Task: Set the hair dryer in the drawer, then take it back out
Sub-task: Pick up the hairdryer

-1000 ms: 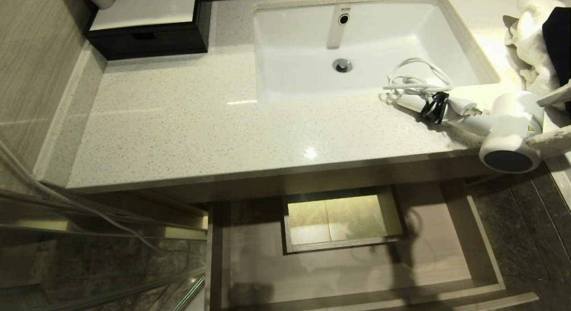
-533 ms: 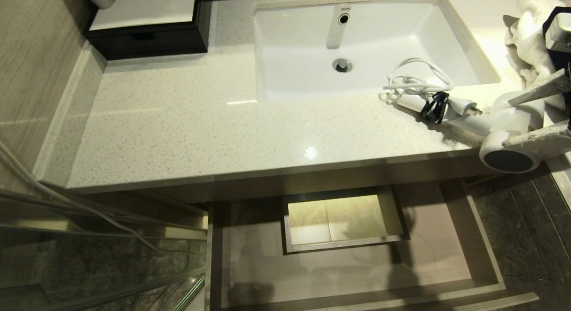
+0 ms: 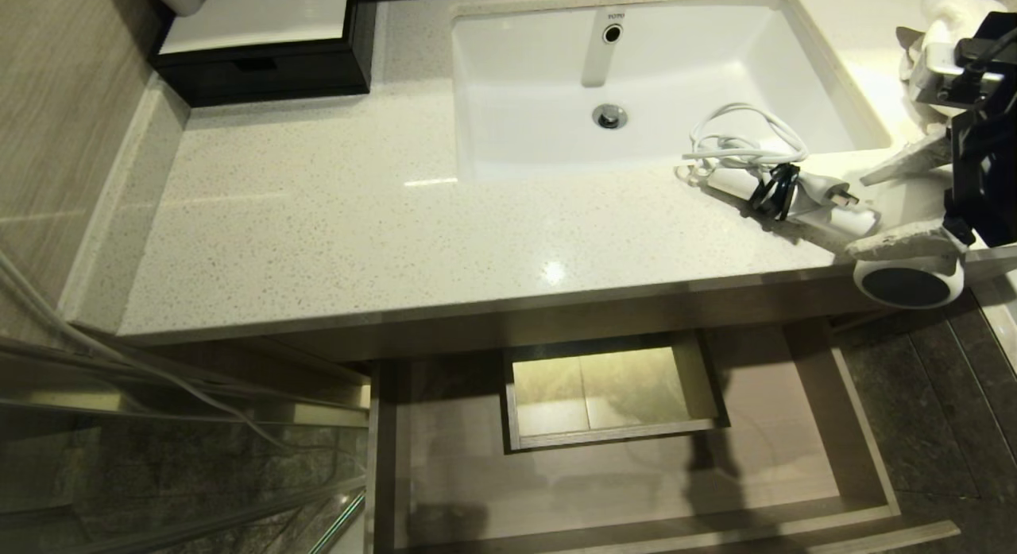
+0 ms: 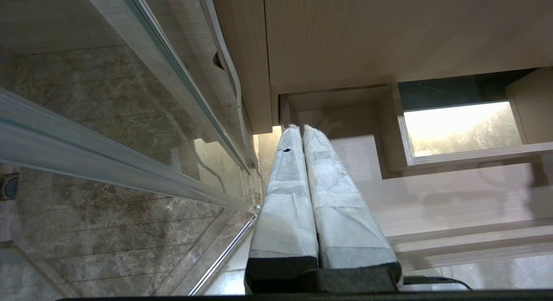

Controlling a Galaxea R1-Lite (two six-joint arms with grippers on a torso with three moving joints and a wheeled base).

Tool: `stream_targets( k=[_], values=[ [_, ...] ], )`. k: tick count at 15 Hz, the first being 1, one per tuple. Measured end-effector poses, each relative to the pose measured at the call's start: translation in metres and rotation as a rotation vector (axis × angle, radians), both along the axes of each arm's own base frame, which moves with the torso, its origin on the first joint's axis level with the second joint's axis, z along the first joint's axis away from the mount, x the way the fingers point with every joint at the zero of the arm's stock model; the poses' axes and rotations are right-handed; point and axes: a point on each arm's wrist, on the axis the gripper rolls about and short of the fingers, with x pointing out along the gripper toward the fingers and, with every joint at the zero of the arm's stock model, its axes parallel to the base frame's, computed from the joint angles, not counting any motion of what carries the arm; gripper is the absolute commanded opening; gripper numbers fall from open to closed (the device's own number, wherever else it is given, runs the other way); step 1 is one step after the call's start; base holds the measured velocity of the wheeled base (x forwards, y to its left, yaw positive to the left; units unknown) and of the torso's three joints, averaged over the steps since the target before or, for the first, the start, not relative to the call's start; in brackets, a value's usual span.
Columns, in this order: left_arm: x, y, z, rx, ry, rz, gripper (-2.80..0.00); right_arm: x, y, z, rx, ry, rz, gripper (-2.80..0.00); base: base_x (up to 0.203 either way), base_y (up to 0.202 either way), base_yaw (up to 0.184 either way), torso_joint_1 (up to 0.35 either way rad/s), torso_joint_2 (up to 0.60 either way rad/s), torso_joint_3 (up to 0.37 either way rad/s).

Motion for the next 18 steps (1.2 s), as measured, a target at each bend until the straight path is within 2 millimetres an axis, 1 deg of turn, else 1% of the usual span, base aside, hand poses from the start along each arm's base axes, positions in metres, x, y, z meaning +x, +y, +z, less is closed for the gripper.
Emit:
stream_targets(
  k=[5, 13, 14, 15, 18],
  values=[
    [0.000, 0.000, 0.000, -0.001, 0.000, 0.000, -2.80, 0.017, 0.000, -0.009, 0.000, 0.007, 0.003, 0.00, 0.000, 0.000, 0.000, 0.000, 0.00, 0.000],
    [0.000, 0.000, 0.000, 0.000, 0.000, 0.001, -2.80, 0.034, 0.001, -0.017, -0.002, -0.005, 0.005, 0.00, 0.000, 0.000, 0.000, 0.000, 0.00, 0.000],
    [0.000, 0.000, 0.000, 0.000, 0.000, 0.001, -2.80, 0.034, 0.001, -0.017, 0.000, -0.002, 0.005, -2.66, 0.000, 0.000, 0.000, 0.000, 0.00, 0.000],
    [0.000, 0.000, 0.000, -0.001, 0.000, 0.001, -2.80, 0.035, 0.001, -0.018, 0.003, 0.001, 0.007, -2.80, 0.000, 0.000, 0.000, 0.000, 0.00, 0.000],
    [0.000, 0.000, 0.000, 0.000, 0.000, 0.000, -2.80, 0.035, 0.002, -0.018, 0.002, 0.000, 0.007, -2.80, 0.000, 0.000, 0.000, 0.000, 0.00, 0.000]
  ],
)
